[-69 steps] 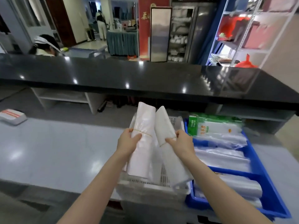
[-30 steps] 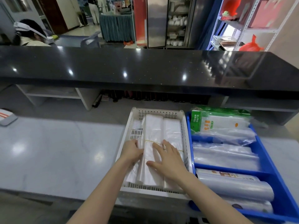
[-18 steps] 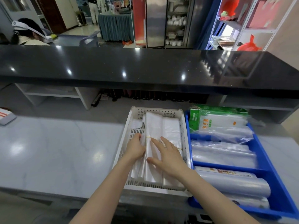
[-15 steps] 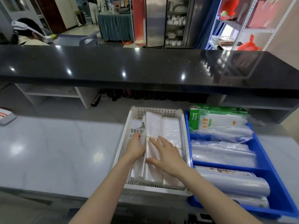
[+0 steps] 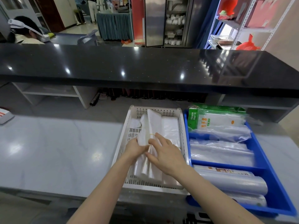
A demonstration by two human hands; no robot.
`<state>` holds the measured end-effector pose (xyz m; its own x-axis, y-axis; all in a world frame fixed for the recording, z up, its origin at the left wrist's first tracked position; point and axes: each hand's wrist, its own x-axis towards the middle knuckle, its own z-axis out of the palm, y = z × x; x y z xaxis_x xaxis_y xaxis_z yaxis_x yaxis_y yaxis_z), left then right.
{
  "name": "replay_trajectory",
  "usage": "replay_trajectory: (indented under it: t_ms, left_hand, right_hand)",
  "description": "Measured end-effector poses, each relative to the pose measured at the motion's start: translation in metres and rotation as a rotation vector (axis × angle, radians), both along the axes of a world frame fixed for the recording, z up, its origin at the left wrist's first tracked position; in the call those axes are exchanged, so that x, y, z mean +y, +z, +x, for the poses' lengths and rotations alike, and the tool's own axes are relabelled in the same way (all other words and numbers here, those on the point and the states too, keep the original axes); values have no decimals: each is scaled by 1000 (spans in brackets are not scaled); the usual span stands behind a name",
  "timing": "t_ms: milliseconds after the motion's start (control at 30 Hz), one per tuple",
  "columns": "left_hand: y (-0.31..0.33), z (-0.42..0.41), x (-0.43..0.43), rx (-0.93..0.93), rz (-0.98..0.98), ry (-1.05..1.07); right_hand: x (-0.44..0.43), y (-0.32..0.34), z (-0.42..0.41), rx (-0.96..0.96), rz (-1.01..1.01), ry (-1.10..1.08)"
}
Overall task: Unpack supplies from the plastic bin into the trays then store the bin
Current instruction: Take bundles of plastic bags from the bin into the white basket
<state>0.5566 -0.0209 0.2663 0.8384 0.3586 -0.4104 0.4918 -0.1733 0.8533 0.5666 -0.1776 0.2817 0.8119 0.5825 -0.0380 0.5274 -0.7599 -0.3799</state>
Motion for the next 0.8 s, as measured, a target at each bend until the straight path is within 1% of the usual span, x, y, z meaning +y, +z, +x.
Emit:
replay_trajectory:
  t_ms: [133,233,533,800]
  left_hand:
    - [2,1,-6,6,23,-36]
    - [6,2,-12,-37,84,-70]
    - [18,-1,3,-93,231,-33]
    - [57,-6,24,-174,454,-1]
  right_hand:
    - [-6,-2,0,7,27,-4]
    - [-9,-4,1,-7,31,-1]
    - [-3,-3,2,-5,65,15]
    - [5,-7,5,53,43,57]
